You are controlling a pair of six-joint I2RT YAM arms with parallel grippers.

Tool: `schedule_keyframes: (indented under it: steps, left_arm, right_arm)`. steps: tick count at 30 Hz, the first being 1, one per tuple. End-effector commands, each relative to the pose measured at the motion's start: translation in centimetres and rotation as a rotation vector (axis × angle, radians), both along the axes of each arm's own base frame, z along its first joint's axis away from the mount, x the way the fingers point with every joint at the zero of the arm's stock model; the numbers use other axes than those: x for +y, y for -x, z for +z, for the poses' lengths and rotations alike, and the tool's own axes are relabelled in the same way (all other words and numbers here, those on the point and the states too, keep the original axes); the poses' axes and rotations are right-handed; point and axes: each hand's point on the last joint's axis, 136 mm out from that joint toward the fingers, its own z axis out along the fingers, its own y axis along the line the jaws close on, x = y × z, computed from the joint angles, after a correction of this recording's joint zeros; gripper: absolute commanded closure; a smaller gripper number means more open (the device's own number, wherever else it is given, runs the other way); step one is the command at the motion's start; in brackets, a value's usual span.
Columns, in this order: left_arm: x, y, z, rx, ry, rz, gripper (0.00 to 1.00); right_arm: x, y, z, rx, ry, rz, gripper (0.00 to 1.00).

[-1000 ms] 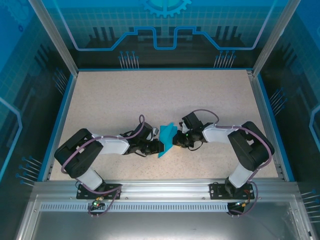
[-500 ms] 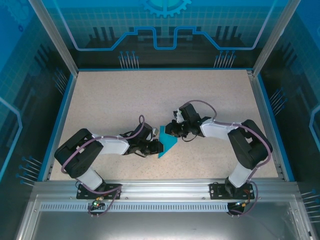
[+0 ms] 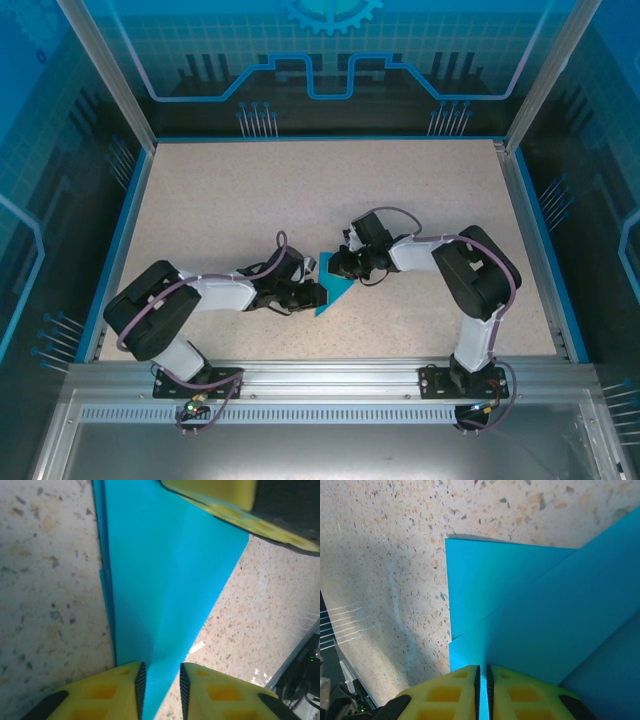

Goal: Fold a paper plane with a square sheet of paper (pick it up from the middle)
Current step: Fourth fold the wing at the center of the table.

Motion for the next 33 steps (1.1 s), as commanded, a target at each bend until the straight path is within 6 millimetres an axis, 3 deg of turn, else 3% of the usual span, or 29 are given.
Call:
schedule_keyframes:
  steps: [1, 4, 8, 11, 15, 19, 24, 33]
  left_arm:
    - [0.3, 1.1, 1.5, 0.008, 0.003, -0.019, 0.69]
    - [-0.1, 0.3, 3.9, -0.036, 0.049, 0.007, 0.67]
    - [-1.1, -1.2, 5.3, -0.023, 0.128, 0.05, 0.67]
    - [-2.0, -2.1, 5.1, 0.013, 0.176, 0.075, 0.68]
    - [-2.4, -3.0, 3.1, 0.081, 0.185, 0.122, 0.68]
    - [-2.5, -2.0, 0.8, 0.168, 0.191, 0.132, 0.69]
    - [-1.0, 0.4, -1.9, 0.26, 0.161, 0.163, 0.69]
    - [0.6, 3.7, -2.9, 0.323, 0.138, 0.142, 0.68]
  right_arm:
    - [-0.5, 0.4, -1.4, 0.006, 0.021, 0.01, 0.86]
    - [-0.7, 0.3, -1.4, 0.002, 0.026, 0.006, 0.86]
    - [-1.0, 0.7, -2.2, 0.018, 0.034, -0.005, 0.86]
    - [-1.2, 1.0, -2.8, 0.033, 0.04, -0.01, 0.86]
    - [-1.4, 1.2, -3.2, 0.039, 0.047, -0.014, 0.86]
    - [-1.4, 1.3, -3.4, 0.044, 0.049, -0.015, 0.86]
    - [-1.7, 1.4, -3.6, 0.046, 0.065, -0.019, 0.86]
    - [-2.1, 1.4, -3.8, 0.049, 0.086, -0.023, 0.86]
